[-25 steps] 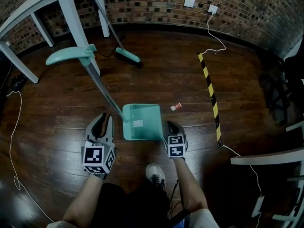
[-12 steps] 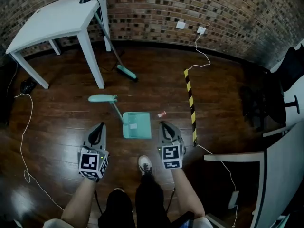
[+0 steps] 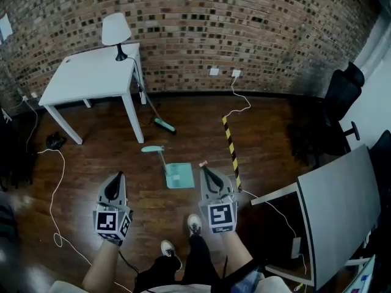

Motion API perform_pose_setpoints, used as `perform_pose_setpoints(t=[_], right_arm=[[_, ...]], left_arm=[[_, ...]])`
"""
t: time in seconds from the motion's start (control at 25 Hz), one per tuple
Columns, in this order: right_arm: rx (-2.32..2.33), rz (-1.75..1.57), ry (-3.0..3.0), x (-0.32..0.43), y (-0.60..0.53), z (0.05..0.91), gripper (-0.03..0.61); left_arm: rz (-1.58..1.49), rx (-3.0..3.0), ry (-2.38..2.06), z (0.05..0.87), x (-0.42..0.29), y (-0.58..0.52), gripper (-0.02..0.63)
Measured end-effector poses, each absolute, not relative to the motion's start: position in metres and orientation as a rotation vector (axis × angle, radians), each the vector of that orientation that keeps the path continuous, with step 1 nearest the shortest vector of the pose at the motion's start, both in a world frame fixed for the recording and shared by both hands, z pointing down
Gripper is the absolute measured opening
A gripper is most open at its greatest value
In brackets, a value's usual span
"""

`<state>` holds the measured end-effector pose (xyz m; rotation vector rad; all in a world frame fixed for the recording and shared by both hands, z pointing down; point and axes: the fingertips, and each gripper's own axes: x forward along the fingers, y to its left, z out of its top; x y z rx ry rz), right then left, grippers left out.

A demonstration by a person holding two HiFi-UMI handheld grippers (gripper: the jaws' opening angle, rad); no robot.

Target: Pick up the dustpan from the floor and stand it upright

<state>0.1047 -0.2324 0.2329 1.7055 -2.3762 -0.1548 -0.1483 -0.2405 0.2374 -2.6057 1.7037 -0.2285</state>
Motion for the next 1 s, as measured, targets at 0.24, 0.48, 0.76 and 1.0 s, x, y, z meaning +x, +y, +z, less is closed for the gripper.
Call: perform_pose_setpoints(t=[0.24,0.48,0.76,1.0], right_arm=[[1.829,-0.219,-2.418,0.106,-0.190,0.138,-0.020],[1.884,-0.325,-2.466,0.116,-0.160,0.085,-0.019],[1.912,-0.417,-2.496,0.130,-0.153,0.052,-0.017],[1.925,-0.392,-2.488,0.123,-0.139,0.050,-0.017]], left_arm=[[-0.123,-2.571,1.574,0.148,-0.132,-0.193,-0.005],[-0.047,-2.523,1.560,0.107,-0.119,-0.173,-0.005],[0.026,-2.500,1.590,0.094,-0.105,-0.167,-0.005],[0.035,-2.507,1.599,0.093,-0.112,-0.156,-0.005]])
